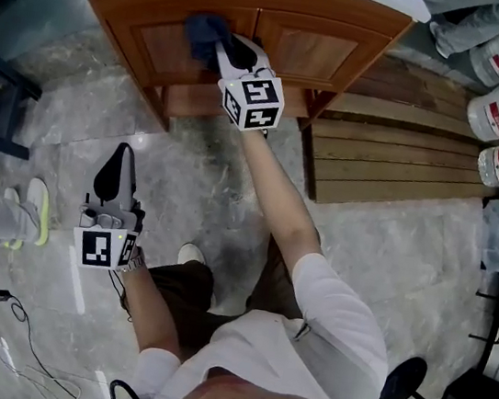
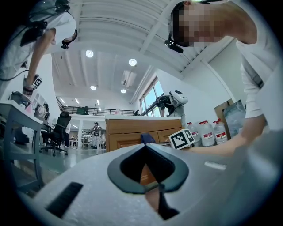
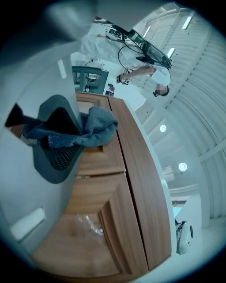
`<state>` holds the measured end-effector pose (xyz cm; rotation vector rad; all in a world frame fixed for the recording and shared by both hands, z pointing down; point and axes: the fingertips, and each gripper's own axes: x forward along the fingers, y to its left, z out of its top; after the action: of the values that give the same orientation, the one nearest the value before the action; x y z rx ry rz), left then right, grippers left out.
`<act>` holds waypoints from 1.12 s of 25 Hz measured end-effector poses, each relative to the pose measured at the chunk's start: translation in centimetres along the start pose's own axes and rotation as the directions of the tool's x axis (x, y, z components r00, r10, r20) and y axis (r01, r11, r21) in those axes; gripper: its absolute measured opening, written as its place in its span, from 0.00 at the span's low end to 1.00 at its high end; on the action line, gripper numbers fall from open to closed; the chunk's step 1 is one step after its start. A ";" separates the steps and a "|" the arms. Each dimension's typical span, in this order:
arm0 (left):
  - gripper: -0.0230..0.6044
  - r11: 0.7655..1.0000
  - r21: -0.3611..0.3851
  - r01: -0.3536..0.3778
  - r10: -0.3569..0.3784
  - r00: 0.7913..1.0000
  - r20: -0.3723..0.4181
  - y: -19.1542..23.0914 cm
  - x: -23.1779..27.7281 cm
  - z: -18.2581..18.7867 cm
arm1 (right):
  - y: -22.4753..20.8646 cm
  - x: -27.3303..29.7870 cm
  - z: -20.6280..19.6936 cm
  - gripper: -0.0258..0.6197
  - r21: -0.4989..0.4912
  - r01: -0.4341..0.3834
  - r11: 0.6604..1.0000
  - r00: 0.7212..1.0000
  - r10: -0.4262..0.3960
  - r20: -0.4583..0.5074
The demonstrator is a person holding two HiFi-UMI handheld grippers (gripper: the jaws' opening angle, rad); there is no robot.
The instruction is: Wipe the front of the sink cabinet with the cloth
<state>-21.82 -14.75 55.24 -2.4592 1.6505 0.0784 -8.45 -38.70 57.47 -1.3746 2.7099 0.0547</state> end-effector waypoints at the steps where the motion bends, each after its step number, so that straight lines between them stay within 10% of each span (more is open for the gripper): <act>1: 0.03 1.000 0.001 0.006 -0.006 1.000 -0.002 -0.1 0.1 0.0 | -0.8 -0.6 0.0 0.15 -0.004 0.008 1.000 1.000 -0.008 0.002; 28: 0.03 0.999 0.004 0.053 -0.053 0.998 -0.015 -1.2 1.6 -1.2 | -22.2 -14.2 -0.3 0.16 -0.048 0.390 0.920 0.918 -0.393 -0.064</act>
<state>-20.17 -15.95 56.30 -2.5044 1.5884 0.0500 17.79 -40.50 59.61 -1.9360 2.4386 0.0190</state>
